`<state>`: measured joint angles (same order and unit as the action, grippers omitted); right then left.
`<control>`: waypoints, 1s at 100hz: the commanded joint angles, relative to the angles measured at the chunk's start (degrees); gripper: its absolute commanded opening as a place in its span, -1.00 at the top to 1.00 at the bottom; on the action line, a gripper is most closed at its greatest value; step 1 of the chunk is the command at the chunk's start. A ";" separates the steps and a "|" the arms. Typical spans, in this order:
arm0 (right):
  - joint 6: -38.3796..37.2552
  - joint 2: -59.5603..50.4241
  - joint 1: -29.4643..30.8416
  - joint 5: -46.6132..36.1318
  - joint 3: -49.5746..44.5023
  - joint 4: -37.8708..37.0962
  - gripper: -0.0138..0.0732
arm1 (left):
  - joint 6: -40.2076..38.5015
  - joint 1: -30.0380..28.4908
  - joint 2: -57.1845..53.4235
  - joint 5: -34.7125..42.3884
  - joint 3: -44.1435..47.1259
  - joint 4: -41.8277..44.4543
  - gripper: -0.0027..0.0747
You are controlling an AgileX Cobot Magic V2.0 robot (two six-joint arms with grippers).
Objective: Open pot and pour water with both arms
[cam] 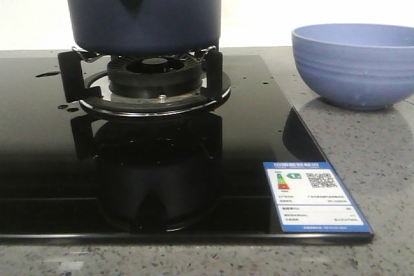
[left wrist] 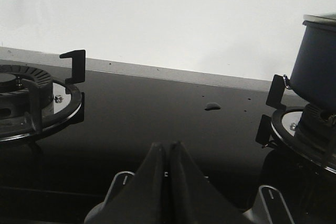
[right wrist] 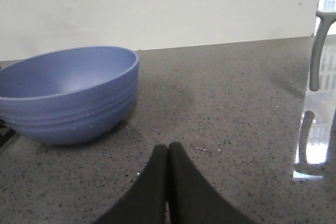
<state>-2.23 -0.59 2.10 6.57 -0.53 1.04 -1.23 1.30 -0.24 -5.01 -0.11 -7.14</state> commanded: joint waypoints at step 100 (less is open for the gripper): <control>0.16 -0.98 0.38 -5.17 -1.37 10.84 0.83 | -0.42 0.50 -1.56 5.01 1.95 -13.52 0.98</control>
<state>-2.23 -0.59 2.10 6.57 -0.53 6.20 -1.23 1.30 -0.24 -4.88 -0.11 -13.36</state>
